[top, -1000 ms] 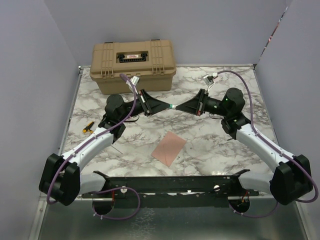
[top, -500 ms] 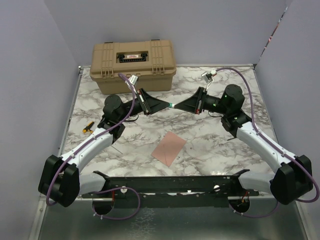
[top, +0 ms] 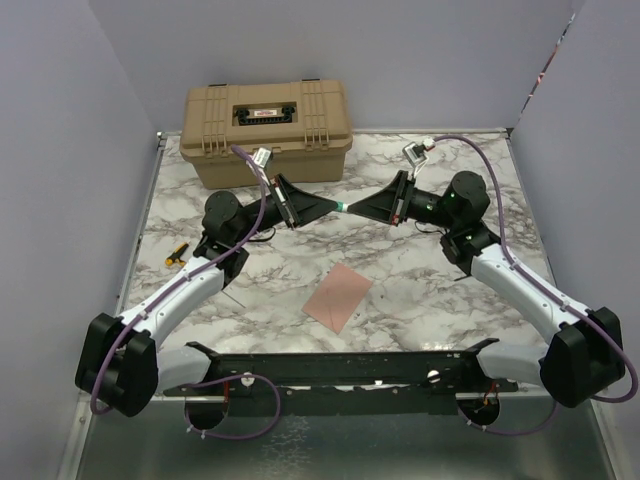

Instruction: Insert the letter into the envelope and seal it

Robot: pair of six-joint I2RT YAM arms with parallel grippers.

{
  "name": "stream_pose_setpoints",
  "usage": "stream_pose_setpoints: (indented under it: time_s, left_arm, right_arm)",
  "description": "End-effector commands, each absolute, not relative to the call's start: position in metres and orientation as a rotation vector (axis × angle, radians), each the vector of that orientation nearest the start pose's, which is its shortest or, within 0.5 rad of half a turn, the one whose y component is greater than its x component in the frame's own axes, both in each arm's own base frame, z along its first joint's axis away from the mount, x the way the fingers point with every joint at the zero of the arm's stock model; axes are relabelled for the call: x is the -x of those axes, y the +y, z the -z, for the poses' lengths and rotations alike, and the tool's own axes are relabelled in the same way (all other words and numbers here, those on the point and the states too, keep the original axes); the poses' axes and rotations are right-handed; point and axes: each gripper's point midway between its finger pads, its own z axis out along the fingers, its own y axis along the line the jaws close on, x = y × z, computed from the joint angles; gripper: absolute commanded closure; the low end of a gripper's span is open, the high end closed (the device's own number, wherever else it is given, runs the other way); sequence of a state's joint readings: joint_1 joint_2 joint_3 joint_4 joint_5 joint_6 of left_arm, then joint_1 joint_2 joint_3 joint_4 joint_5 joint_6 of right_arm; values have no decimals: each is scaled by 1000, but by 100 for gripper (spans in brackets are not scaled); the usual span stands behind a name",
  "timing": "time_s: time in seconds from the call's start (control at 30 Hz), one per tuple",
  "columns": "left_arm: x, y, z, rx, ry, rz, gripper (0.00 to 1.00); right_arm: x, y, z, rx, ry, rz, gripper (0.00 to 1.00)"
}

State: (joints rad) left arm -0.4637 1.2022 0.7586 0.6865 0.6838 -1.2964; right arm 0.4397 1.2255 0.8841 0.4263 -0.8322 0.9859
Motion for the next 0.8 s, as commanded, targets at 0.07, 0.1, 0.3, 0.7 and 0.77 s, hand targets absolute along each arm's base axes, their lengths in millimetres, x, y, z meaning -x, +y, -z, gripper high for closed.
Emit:
stream_pose_setpoints:
  time_s: [0.07,0.1,0.3,0.7,0.77]
  left_arm:
    - [-234,-277,-392,-102,1461,1902,100]
    - [-233,-276,-393,-102,1451,1901,100]
    - [-224,-277,-397,-155,1396,1885,100]
    - [-212,-293,-379,-219,1441,1902,100]
    - [-211,-295,-374,-227,1463,1913,100]
  right_arm:
    - [-235,296,-347,254,1719,-1854,99]
    - [-233,296,-351,248,1709,-1866,99]
    - [-222,305,-376,238,1655,-1970,99]
    - [-216,314,-387,238,1627,-2021,99]
    - [-214,316,-386,244,1650,-2029,99]
